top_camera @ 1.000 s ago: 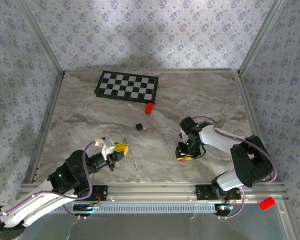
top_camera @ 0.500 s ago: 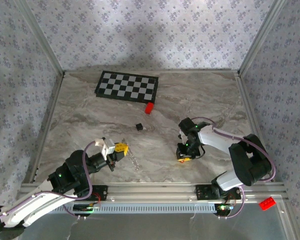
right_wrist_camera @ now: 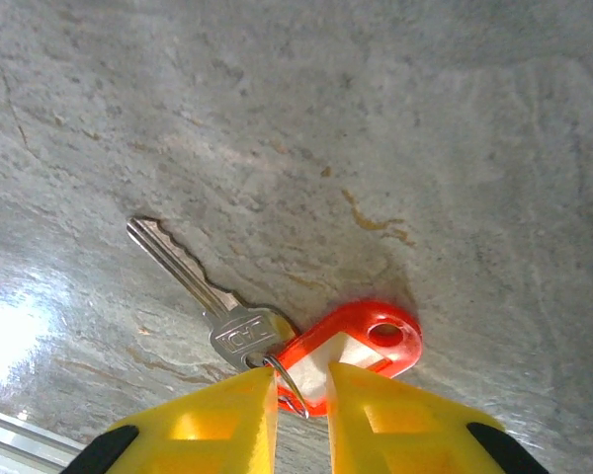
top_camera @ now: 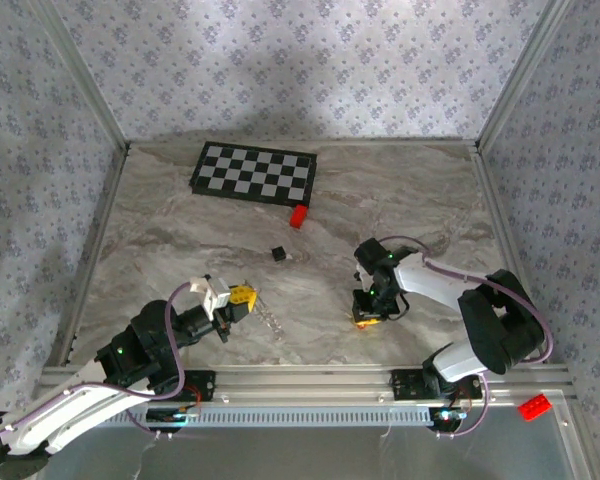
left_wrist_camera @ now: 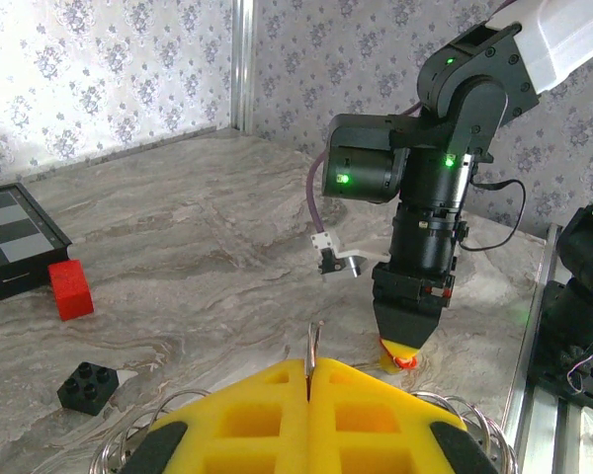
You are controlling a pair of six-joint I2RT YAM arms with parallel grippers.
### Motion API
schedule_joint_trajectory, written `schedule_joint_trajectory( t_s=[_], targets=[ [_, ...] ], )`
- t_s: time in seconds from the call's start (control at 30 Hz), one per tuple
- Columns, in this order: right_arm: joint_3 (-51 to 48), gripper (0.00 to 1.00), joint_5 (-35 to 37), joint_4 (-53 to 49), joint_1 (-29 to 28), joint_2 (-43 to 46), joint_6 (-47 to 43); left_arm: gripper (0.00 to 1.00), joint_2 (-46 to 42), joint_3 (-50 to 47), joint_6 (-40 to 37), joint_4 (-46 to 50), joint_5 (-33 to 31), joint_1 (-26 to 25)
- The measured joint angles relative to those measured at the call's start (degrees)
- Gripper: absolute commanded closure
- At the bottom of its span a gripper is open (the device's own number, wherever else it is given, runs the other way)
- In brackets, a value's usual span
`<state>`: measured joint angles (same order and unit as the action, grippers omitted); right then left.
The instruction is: Put the keys on the keyring
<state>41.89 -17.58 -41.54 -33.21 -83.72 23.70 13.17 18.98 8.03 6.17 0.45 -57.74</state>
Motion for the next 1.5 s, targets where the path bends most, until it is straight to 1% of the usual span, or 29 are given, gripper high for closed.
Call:
schedule_joint_trajectory(
  t_s=[0.27,0.6,0.73,1.1,1.33,1.43,1.5],
  targets=[
    [0.0,0.83,0.09,0.0,-1.7,0.0,0.24,1.0,0.0,0.0,0.02,0.0,0.0,0.0],
    [0.0,0.84,0.87,-0.04,-1.81,0.0,0.39,1.0,0.0,-0.09,0.02,0.0,0.0,0.0],
    [0.04,0.9,1.25,-0.02,-1.81,-0.02,0.28,1.0,0.0,-0.09,0.02,0.0,0.0,0.0],
    [0.07,1.0,1.29,-0.07,-2.08,0.79,0.22,1.0,0.0,-0.11,0.02,0.0,0.0,0.0],
    [-1.09,1.0,3.08,0.66,-5.16,5.4,0.68,1.0,0.02,-0.11,0.02,0.0,0.02,0.0],
    [-2.84,1.0,5.51,2.19,-7.87,8.41,1.57,1.0,0.07,-0.11,0.02,0.0,0.02,0.0],
    [-4.28,1.0,8.35,3.98,-10.64,10.69,2.89,1.0,0.11,-0.11,0.02,0.0,0.02,0.0]
  ],
)
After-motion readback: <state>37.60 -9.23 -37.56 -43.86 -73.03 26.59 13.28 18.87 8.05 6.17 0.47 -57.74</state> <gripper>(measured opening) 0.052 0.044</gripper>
